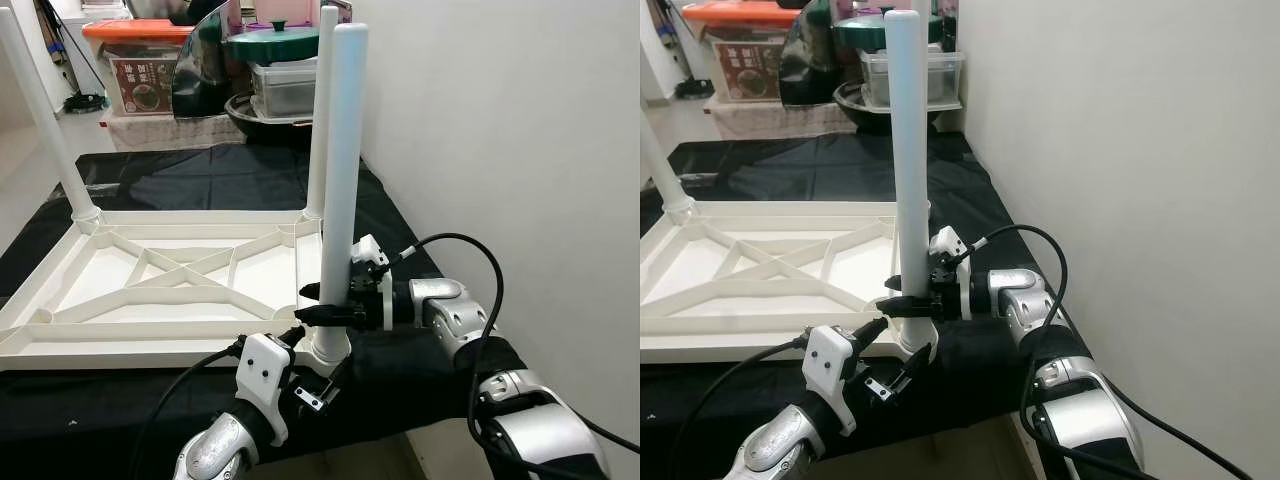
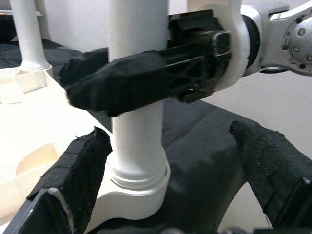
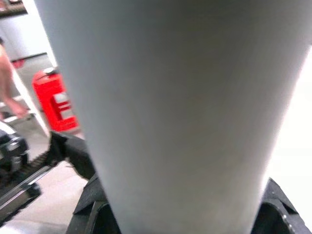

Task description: Building children table

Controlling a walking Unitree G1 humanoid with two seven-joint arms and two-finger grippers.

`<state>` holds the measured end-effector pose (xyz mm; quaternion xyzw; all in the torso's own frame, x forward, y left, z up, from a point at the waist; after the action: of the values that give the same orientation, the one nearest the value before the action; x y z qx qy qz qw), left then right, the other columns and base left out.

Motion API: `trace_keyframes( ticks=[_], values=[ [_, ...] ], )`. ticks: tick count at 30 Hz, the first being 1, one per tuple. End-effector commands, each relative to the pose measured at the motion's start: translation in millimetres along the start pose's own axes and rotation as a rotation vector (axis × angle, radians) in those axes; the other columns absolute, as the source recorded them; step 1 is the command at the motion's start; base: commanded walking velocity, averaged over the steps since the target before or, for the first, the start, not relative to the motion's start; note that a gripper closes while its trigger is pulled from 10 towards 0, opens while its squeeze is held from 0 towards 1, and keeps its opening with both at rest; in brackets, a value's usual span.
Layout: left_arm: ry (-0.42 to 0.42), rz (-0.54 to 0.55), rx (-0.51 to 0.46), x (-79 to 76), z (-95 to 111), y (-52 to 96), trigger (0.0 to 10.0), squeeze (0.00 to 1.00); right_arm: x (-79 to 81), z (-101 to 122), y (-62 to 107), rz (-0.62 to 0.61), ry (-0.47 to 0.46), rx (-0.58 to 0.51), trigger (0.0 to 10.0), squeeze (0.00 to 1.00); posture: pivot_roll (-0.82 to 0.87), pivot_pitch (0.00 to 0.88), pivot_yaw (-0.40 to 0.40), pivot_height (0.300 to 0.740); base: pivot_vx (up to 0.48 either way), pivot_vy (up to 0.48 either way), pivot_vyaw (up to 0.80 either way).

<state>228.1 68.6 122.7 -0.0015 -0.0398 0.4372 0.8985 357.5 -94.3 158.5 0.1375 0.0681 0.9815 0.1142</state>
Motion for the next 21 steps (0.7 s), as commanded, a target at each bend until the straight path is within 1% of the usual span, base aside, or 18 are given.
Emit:
trace_keyframes(
  ticks=[1,3,4,6,7,8,9,10,11,12,13,14,15,16,17,19,20,21],
  values=[
    [0.003,0.0,0.027,0.0,-5,0.0,10.0,0.0,-1.9,-11,-4.6,-0.046,-0.035,0.017,0.0,0.0,0.07,0.0,-0.048,0.74,0.0,0.0,0.0],
    [0.005,-0.002,0.028,0.1,-6,0.0,10.0,0.0,-12.0,-8,-4.9,-0.211,-0.029,-0.067,0.0,0.0,0.07,0.0,-0.043,0.74,0.0,0.0,0.0],
    [0.005,-0.002,0.028,0.1,-6,0.0,10.0,0.0,-12.0,-8,-4.9,-0.211,-0.029,-0.067,0.0,0.0,0.07,0.0,-0.043,0.74,0.0,0.0,0.0],
    [0.004,-0.005,0.029,0.1,-6,-0.1,10.0,0.0,-28.9,0,0.4,-0.48,-0.095,-0.219,0.0,0.0,0.07,0.0,-0.043,0.74,0.0,0.0,0.0],
    [0.004,-0.005,0.029,0.1,-6,-0.1,10.0,0.0,-28.9,0,0.4,-0.48,-0.095,-0.219,0.0,0.0,0.07,0.0,-0.043,0.74,0.0,0.0,0.0],
    [0.005,-0.006,0.029,0.2,-6,0.0,10.0,0.0,-36.5,1,5.8,-0.617,-0.151,-0.297,0.0,0.0,0.06,0.0,-0.04,0.74,0.0,0.0,0.0],
    [0.006,-0.008,0.03,0.1,-6,-0.1,10.0,0.0,-47.0,-3,18.1,-0.846,-0.223,-0.39,0.0,0.0,0.06,0.0,-0.038,0.74,0.0,0.0,0.0],
    [0.006,-0.008,0.03,0.1,-6,-0.1,10.0,0.0,-47.0,-3,18.1,-0.846,-0.223,-0.39,0.0,0.0,0.06,0.0,-0.038,0.74,0.0,0.0,0.0],
    [0.006,-0.009,0.03,0.1,-6,-0.1,10.0,0.0,-51.1,-5,25.0,-0.959,-0.258,-0.429,0.0,0.0,0.06,0.0,-0.038,0.74,0.0,0.0,0.0],
    [0.006,-0.009,0.03,0.1,-6,-0.1,10.0,0.0,-51.1,-5,25.0,-0.959,-0.258,-0.429,0.0,0.0,0.06,0.0,-0.038,0.74,0.0,0.0,0.0],
    [0.006,-0.01,0.031,0.1,-6,-0.2,10.0,0.0,-53.2,-7,29.3,-1.026,-0.278,-0.45,0.0,0.0,0.06,0.0,-0.038,0.74,0.0,0.0,0.0],
    [0.006,-0.01,0.031,0.1,-6,-0.2,10.0,0.0,-53.2,-7,29.3,-1.026,-0.278,-0.45,0.0,0.0,0.06,0.0,-0.038,0.74,0.0,0.0,0.0],
    [0.006,-0.012,0.032,0.0,-6,-0.2,10.0,0.0,-54.7,-15,40.2,-1.218,-0.303,-0.497,0.0,0.0,0.05,0.0,-0.035,0.74,0.0,0.0,0.0],
    [0.005,-0.015,0.032,-0.2,-6,-0.4,10.0,0.0,-49.8,-26,53.3,-1.478,-0.373,-0.601,0.0,0.0,0.06,0.0,-0.038,0.74,0.0,0.0,0.0],
    [0.005,-0.015,0.032,-0.2,-6,-0.4,10.0,0.0,-47.9,-29,56.5,-1.536,-0.393,-0.626,0.0,0.0,0.06,0.0,-0.038,0.74,0.0,0.0,0.0],
    [0.005,-0.015,0.032,-0.2,-6,-0.4,10.0,0.0,-47.9,-29,56.5,-1.536,-0.393,-0.626,0.0,0.0,0.06,0.0,-0.038,0.74,0.0,0.0,0.0],
    [0.005,-0.015,0.032,-0.4,-6,-0.5,10.0,0.0,-44.6,-33,53.0,-1.565,-0.429,-0.64,0.0,0.0,0.05,0.0,-0.036,0.74,0.0,0.0,0.0],
    [0.005,-0.015,0.032,-0.4,-6,-0.5,10.0,0.0,-44.6,-33,53.0,-1.565,-0.429,-0.64,0.0,0.0,0.05,0.0,-0.036,0.74,0.0,0.0,0.0]
  ],
)
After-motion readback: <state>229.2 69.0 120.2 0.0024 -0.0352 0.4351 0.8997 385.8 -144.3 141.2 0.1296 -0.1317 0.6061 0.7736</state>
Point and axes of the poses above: a point about 5 cm out from each wrist's last joint towards the gripper, its own y axis pointing back from the gripper into the wrist, its own z axis along the axis of the wrist's last joint, x = y × z, the point moved 1 cm from there along -y, pointing out of the wrist towards the gripper, and after that the axes turned 11 degrees about -y, right-handed, at the moved point
